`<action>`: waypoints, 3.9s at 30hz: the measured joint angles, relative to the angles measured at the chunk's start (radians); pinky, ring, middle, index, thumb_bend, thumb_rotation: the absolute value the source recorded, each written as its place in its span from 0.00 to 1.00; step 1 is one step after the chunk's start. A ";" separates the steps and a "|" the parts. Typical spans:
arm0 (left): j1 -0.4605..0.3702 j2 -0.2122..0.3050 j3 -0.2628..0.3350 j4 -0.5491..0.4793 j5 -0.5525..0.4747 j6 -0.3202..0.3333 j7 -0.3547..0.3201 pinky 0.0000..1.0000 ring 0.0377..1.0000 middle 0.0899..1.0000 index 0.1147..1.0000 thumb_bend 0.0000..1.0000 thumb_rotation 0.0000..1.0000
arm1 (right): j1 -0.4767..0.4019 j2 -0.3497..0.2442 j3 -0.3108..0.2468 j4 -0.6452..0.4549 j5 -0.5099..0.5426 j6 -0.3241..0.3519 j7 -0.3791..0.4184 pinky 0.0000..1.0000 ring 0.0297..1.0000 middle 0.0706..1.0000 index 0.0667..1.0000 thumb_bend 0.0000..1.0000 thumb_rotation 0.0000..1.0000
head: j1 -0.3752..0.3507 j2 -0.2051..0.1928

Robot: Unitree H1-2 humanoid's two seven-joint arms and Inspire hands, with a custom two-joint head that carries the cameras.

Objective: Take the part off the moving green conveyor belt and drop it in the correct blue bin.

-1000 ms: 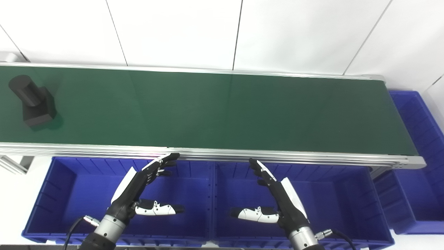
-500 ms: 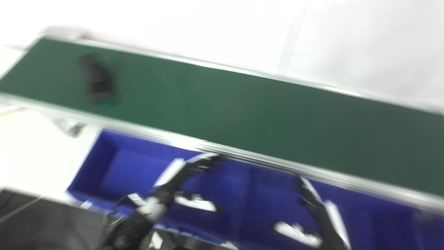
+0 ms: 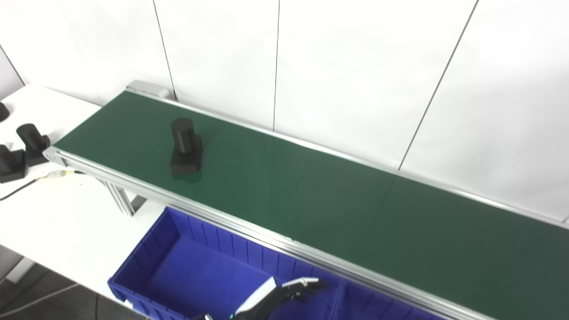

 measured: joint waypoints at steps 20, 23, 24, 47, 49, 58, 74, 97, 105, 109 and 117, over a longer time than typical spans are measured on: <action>-0.037 0.024 -0.051 0.093 0.007 -0.018 0.074 0.75 0.81 0.83 0.79 0.92 0.20 | -0.002 0.023 -0.032 0.137 0.069 -0.207 -0.064 0.97 0.92 0.89 0.93 0.84 0.00 | 0.000 -0.120; -0.038 0.024 -0.060 0.094 0.007 -0.018 0.082 0.75 0.81 0.83 0.79 0.93 0.20 | -0.006 0.035 -0.044 0.181 0.094 -0.309 -0.085 0.91 0.89 0.88 0.92 0.84 0.00 | -0.002 -0.124; -0.038 0.024 -0.062 0.094 0.006 -0.018 0.084 0.75 0.81 0.83 0.79 0.93 0.20 | -0.006 0.038 -0.048 0.190 0.097 -0.340 -0.089 0.91 0.89 0.88 0.92 0.84 0.00 | -0.002 -0.124; -0.070 0.023 -0.093 0.133 0.009 -0.018 0.127 0.73 0.79 0.82 0.79 0.94 0.22 | -0.085 0.083 -0.109 -0.195 0.162 -0.373 -0.103 0.60 0.70 0.75 0.80 0.92 0.00 | -0.003 -0.134; -0.072 0.022 -0.094 0.138 0.010 -0.018 0.128 0.72 0.79 0.82 0.79 0.94 0.21 | -0.112 0.086 -0.116 -0.209 0.159 -0.359 -0.102 0.60 0.70 0.75 0.80 0.92 0.00 | -0.005 -0.135; -0.088 0.022 -0.112 0.165 0.013 -0.018 0.151 0.72 0.79 0.82 0.79 0.93 0.20 | -0.184 0.085 -0.121 -0.243 0.159 -0.286 -0.078 0.60 0.70 0.76 0.82 0.90 0.08 | 0.001 -0.141; -0.110 0.019 -0.120 0.196 0.014 -0.018 0.171 0.72 0.79 0.81 0.78 0.95 0.18 | -0.392 0.091 -0.091 -0.198 0.116 -0.147 -0.013 0.62 0.74 0.80 0.86 0.88 0.26 | -0.009 -0.147; -0.121 0.036 -0.146 0.194 -0.001 -0.018 0.180 0.72 0.80 0.83 0.79 0.94 0.22 | -0.516 0.125 -0.049 -0.139 -0.024 0.017 0.019 0.69 0.74 0.77 0.83 0.87 0.25 | -0.204 -0.095; -0.118 0.063 -0.145 0.169 -0.020 -0.018 0.180 0.72 0.81 0.84 0.82 0.95 0.27 | -0.519 0.137 -0.025 -0.137 -0.068 0.018 0.018 0.73 0.78 0.81 0.86 0.83 0.30 | -0.301 -0.078; -0.116 0.067 -0.146 0.165 -0.025 -0.018 0.180 0.71 0.81 0.85 0.82 0.95 0.26 | -0.531 0.149 -0.012 -0.134 -0.086 0.026 0.018 0.73 0.77 0.81 0.86 0.83 0.31 | -0.324 -0.075; -0.114 0.074 -0.147 0.165 -0.043 -0.018 0.180 0.73 0.82 0.86 0.83 0.94 0.23 | -0.587 0.180 0.003 -0.090 -0.109 0.059 0.019 0.75 0.78 0.82 0.85 0.83 0.31 | -0.364 -0.071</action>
